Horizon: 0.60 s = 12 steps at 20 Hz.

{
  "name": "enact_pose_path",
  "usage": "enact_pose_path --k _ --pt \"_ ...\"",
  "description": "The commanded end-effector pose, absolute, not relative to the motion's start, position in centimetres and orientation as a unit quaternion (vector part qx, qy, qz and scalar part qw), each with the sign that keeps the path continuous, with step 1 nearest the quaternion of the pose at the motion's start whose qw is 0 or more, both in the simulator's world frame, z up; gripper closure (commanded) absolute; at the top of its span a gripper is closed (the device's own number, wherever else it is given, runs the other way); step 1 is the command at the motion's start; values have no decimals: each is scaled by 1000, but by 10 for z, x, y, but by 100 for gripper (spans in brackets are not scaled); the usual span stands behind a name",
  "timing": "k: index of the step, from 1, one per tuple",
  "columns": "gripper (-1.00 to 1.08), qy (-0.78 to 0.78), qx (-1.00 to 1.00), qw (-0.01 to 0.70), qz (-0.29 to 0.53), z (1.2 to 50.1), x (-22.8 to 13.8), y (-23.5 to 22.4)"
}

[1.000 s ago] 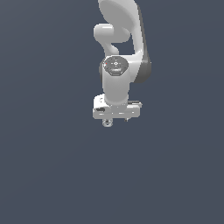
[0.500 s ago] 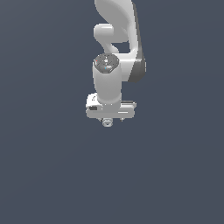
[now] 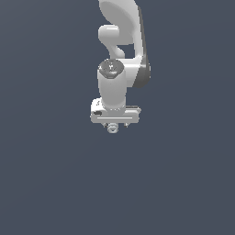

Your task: Pick up the object and move it to a goal position.

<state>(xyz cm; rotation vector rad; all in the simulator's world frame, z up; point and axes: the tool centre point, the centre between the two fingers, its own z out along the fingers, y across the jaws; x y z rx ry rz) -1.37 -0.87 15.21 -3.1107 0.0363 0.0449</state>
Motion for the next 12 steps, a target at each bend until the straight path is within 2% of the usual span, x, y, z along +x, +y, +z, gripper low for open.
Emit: enact_pose_path --k 1,12 --pt "-92 12 -1000 13 13 144 -21 -11" --pt "-92 11 -1000 3 3 102 -70 -23"
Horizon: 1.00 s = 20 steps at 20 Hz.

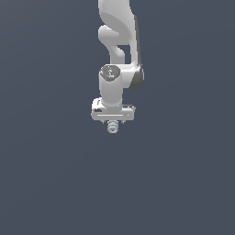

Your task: Pick up the object and move it to a goal position.

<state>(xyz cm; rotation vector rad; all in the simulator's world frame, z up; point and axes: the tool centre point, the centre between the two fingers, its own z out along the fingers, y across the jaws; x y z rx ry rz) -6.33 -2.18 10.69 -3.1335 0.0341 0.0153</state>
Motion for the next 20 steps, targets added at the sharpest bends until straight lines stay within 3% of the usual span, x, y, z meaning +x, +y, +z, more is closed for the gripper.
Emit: enact_pose_path --k 1,20 --pt "-92 10 -1000 2 3 100 -73 -24" --pt "-92 10 -1000 0 0 67 -88 -26"
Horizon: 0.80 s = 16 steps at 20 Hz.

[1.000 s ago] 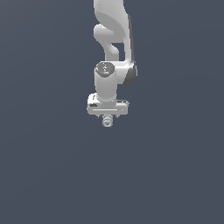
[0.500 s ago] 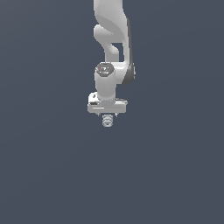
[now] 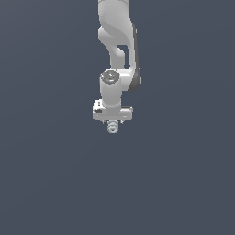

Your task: Pick up the object and move it to a goal position.

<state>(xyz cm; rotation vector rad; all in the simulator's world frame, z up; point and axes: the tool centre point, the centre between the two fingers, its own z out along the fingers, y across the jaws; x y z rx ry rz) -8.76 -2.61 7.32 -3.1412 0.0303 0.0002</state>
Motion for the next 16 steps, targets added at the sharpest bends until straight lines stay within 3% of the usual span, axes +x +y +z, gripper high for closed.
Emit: enact_pose_path --k 1,10,11,16 --pt "-92 10 -1000 0 0 61 -89 -26" --pt "-92 10 -1000 0 0 40 -88 -26" --pt "108 10 -1000 0 0 40 -88 -26" --pt "108 10 -1000 0 0 40 -88 -26"
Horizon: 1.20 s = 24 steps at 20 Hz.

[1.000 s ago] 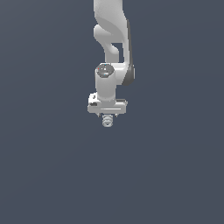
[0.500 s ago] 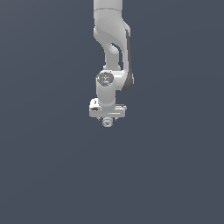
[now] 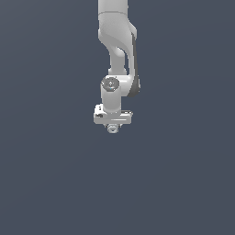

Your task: Pick up the object and move it to a goal position.

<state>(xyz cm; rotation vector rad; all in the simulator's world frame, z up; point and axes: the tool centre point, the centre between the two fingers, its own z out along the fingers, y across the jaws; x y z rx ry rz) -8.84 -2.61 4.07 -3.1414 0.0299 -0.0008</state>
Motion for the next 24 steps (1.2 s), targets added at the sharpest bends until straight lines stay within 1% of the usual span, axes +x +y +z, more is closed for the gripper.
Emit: enact_pose_path --k 1,8,13,18,24 --pt "108 10 -1000 0 0 40 -88 -26" --pt "108 9 -1000 0 0 42 -87 -26" --pt "108 9 -1000 0 0 52 -76 -24" --pt "108 9 -1000 0 0 69 -57 -21" --pt "108 9 -1000 0 0 99 -24 -16"
